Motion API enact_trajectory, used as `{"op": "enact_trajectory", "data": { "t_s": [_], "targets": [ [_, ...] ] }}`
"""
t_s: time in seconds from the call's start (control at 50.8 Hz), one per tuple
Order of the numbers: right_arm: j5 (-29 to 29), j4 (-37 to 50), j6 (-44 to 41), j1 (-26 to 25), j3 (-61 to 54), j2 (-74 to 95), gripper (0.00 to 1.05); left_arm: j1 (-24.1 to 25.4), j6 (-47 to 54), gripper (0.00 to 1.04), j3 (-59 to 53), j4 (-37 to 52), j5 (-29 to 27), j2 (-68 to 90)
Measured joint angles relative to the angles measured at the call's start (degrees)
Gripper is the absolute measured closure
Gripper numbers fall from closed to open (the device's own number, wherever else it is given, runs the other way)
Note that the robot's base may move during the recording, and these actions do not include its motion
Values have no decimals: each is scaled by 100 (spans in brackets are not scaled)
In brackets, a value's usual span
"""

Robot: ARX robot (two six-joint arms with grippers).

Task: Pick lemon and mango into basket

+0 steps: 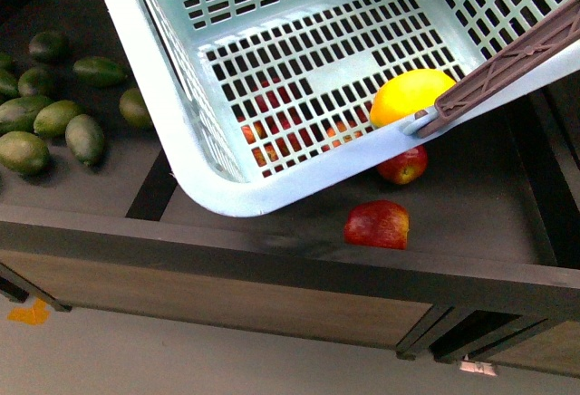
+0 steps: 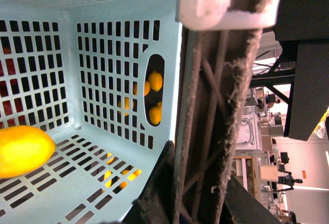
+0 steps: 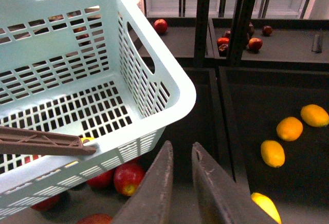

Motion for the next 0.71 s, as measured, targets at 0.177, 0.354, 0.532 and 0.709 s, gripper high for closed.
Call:
{"op": "enact_trajectory", "data": {
  "t_s": [0.177,0.354,0.532,0.709],
  "targets": [
    [0,0,0,0,0,-22,52,0,0,98,0,0,-2,0],
    [0,0,0,0,0,-24,17,0,-2,98,0,0,0,0],
    [20,-2,0,0,0,-24,9,-72,2,98,0,0,42,0],
    [11,-4,0,0,0,-24,9,-70,-76,98,2,0,57,0]
  ]
}}
